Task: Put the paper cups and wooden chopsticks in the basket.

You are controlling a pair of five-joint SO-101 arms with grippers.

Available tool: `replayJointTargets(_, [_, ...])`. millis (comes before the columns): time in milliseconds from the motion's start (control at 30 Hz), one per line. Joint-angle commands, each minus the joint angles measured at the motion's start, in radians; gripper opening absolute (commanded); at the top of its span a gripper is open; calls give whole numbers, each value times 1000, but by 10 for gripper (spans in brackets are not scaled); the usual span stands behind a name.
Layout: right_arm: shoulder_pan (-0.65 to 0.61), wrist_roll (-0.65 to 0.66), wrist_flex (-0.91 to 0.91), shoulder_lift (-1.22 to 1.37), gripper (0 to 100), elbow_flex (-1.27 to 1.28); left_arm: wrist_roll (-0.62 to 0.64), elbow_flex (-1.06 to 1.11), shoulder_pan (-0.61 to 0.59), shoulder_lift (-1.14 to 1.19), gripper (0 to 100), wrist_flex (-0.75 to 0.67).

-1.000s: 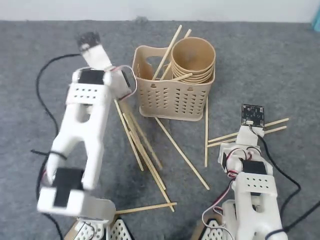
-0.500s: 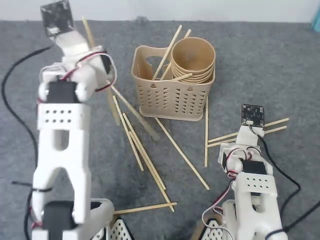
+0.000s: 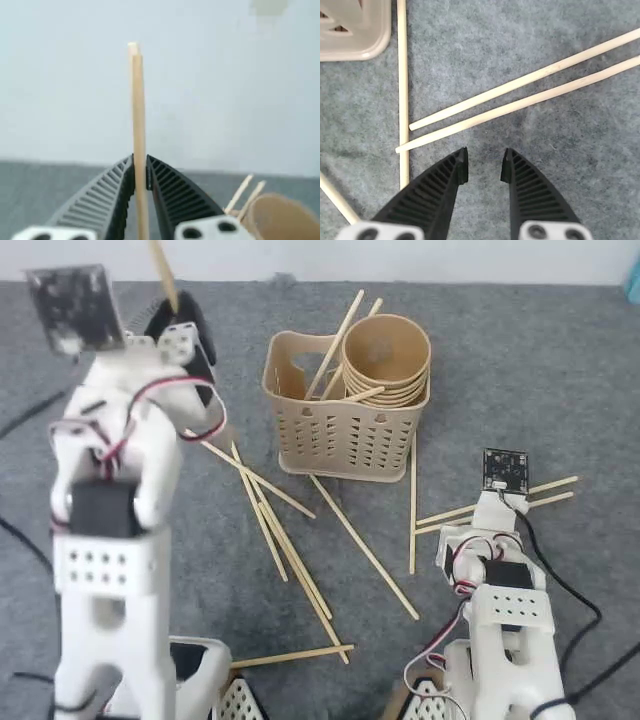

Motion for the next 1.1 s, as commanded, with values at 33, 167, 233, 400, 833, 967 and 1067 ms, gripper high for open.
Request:
replayJointTargets(33, [-1, 12, -19, -5, 118, -11, -12, 134, 52, -180, 13, -331])
replayJointTargets(167, [-2, 12, -19, -5, 118, -11, -12, 179, 92, -215, 13, -407])
replayJointTargets(233, [-2, 12, -19, -5, 118, -11, -12, 174, 120, -190, 13, -410])
replayJointTargets(400, [-2, 12, -19, -5, 118, -11, -12, 117, 186, -52, 13, -477])
replayJointTargets(833, [-2, 14, -19, -5, 119, -15, -3, 143, 140, 138, 221, -548])
replayJointTargets(967, [-2, 14, -21, -5, 119, -15, -6, 174, 84, 21, 211, -436])
replayJointTargets(1067, [-2, 14, -21, -5, 118, -17, -8, 176, 9, -109, 194, -227])
